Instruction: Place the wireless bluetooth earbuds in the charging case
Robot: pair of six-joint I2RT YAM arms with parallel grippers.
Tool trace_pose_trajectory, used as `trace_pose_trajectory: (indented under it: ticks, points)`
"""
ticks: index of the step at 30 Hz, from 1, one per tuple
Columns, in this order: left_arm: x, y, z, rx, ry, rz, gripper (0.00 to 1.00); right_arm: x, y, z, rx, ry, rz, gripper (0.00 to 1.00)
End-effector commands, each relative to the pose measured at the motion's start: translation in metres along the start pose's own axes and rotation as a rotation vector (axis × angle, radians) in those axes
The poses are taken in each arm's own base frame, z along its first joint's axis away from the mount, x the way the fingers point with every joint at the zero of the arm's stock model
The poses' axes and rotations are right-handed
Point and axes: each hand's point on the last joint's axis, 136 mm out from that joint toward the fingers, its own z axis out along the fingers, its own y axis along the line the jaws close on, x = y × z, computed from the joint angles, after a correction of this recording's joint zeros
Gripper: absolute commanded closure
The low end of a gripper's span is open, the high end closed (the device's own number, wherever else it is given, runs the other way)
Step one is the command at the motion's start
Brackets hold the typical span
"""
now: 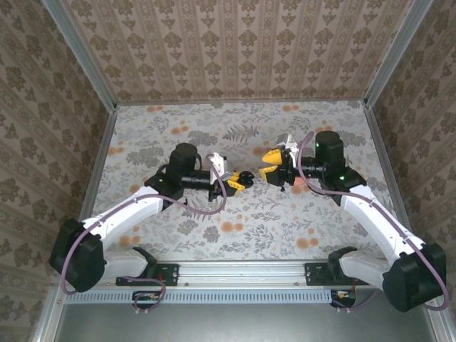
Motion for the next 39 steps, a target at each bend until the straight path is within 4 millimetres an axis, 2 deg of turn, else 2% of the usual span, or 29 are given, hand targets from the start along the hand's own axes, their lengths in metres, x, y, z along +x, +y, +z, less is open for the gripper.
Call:
trace_pose_trajectory:
  ticks: [1, 6, 10, 15, 23, 29, 34, 39]
  points:
    - [-0.001, 0.022, -0.010, -0.154, -0.011, -0.031, 0.86, 0.003, -0.015, -0.003, 0.099, 0.060, 0.128, 0.45]
    - [0.019, 0.046, -0.025, -0.296, 0.051, -0.132, 0.87, 0.035, -0.046, -0.006, 0.304, 0.227, 0.285, 0.42]
    - [0.025, 0.047, -0.029, -0.315, 0.045, -0.142, 0.87, 0.073, -0.065, -0.011, 0.428, 0.399, 0.429, 0.41]
    - [0.032, 0.047, -0.030, -0.327, 0.058, -0.159, 0.87, 0.123, -0.079, -0.014, 0.508, 0.624, 0.600, 0.42]
    - [0.037, 0.047, -0.031, -0.337, 0.085, -0.156, 0.86, 0.177, -0.111, -0.013, 0.654, 0.796, 0.779, 0.47]
    - [0.040, 0.046, -0.031, -0.325, 0.103, -0.156, 0.86, 0.205, -0.124, -0.005, 0.657, 0.877, 0.852, 0.50]
    - [0.041, 0.047, -0.031, -0.324, 0.106, -0.159, 0.86, 0.218, -0.130, 0.005, 0.637, 0.897, 0.879, 0.52]
    - [0.040, 0.048, -0.033, -0.323, 0.100, -0.161, 0.86, 0.227, -0.133, 0.006, 0.642, 0.932, 0.888, 0.54]
